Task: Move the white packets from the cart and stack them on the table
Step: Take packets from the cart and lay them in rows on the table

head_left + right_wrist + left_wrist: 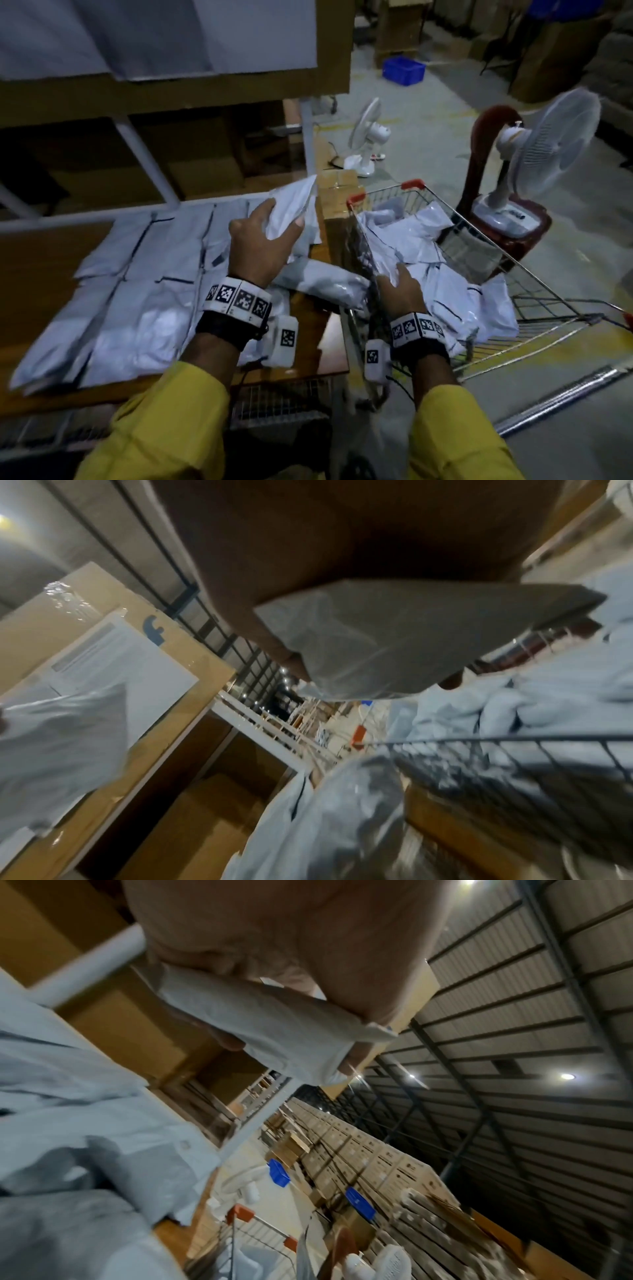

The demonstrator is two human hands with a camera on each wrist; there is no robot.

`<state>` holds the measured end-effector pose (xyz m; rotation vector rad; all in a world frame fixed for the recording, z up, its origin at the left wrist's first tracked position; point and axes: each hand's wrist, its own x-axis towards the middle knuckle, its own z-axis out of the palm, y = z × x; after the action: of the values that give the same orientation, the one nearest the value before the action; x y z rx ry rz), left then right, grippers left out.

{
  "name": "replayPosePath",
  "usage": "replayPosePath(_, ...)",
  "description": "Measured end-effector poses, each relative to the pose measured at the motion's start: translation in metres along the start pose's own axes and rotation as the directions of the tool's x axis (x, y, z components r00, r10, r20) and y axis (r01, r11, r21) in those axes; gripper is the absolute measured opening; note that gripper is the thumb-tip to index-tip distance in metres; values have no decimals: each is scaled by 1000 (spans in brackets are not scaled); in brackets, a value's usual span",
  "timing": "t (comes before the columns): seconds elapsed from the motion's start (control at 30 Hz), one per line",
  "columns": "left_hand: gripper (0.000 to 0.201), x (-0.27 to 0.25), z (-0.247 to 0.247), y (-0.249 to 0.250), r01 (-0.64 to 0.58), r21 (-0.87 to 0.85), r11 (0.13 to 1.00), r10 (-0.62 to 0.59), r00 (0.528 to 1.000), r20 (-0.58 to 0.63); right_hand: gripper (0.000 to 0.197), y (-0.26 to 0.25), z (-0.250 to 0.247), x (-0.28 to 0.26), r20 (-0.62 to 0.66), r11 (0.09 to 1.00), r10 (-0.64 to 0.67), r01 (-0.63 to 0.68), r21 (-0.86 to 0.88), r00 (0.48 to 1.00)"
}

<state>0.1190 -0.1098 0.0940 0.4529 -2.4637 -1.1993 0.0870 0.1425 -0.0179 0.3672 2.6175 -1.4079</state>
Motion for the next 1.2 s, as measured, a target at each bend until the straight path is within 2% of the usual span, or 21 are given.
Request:
replayPosePath(0.1, 82, -24, -23, -14, 49, 44, 998, -47, 997, -58, 66, -12, 16, 1, 79, 995, -59, 52, 80, 995)
replayPosePath(0.17, 86, -39, -36, -26, 82, 48, 995, -78, 994, -82, 72, -15, 25, 4, 151, 996, -56, 46, 72, 987)
replayPosePath(0.23, 85, -54, -47, -37, 124, 52, 991, -118, 988, -100, 68, -17, 30, 5, 198, 998, -52, 44, 43, 979)
replayPosePath(0.37, 76, -68, -64, -47, 185, 32, 982, -180, 976, -121, 73, -25, 29, -10, 192, 994, -98, 87, 66, 977)
replayPosePath(0.5, 73, -66, -73, -53, 185, 9, 983, -183, 977, -108, 65, -33, 30, -40, 183, 981, -191, 180, 77, 964)
replayPosePath(0.57, 73, -62, -77, -60, 167, 15, 986, -165, 982, -90, 65, -31, 32, -57, 177, 981, -196, 191, 44, 964)
replayPosePath(0.73, 74, -55, -93, -73, 182, 8, 983, -181, 982, -60, 39, -15, 45, -101, 100, 989, -145, 145, 5, 984)
replayPosePath(0.87, 74, -57, -103, -92, 190, 19, 982, -190, 982, -21, 45, -3, 68, -131, 116, 996, -77, 81, -32, 990)
replayPosePath(1.07, 83, -50, -102, -116, 217, 0, 976, -217, 976, 28, 50, -12, 75, -146, 97, 990, -67, 78, -115, 993)
replayPosePath(1.2, 84, -54, -100, -134, 292, 67, 954, -294, 956, 13, 71, -12, 76, -145, 70, 976, -85, 97, -195, 994)
